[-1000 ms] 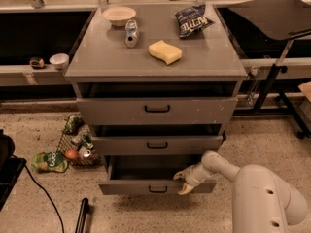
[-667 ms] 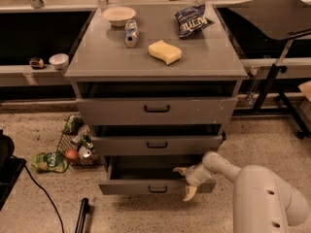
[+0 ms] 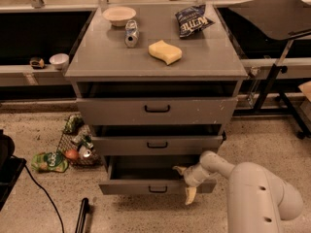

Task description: Open bottom drawer

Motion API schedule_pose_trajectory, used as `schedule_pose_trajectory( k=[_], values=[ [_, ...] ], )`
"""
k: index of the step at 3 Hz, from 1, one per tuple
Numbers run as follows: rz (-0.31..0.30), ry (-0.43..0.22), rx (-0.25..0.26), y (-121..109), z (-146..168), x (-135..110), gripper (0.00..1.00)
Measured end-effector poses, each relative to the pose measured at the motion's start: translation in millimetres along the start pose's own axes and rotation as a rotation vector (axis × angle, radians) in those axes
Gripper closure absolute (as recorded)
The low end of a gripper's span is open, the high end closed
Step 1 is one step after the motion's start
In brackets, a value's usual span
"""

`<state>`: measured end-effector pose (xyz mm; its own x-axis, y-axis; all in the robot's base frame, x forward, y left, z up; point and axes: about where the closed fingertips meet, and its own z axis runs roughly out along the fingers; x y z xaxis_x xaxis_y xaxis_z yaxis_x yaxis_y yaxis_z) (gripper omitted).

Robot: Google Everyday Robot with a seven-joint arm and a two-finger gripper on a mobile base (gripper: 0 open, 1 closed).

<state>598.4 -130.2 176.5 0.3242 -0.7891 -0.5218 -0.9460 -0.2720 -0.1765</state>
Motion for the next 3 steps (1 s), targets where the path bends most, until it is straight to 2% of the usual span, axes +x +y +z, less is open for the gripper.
schedule_pose_trajectory(
  k=[1,2,3],
  values=[
    [0.074,0.024,-0.066,18,1,6,0.0],
    [0.115,0.026,-0.114,34,1,7,0.18],
    [0.112,0.007,-0.138,42,-5,0,0.41]
  ],
)
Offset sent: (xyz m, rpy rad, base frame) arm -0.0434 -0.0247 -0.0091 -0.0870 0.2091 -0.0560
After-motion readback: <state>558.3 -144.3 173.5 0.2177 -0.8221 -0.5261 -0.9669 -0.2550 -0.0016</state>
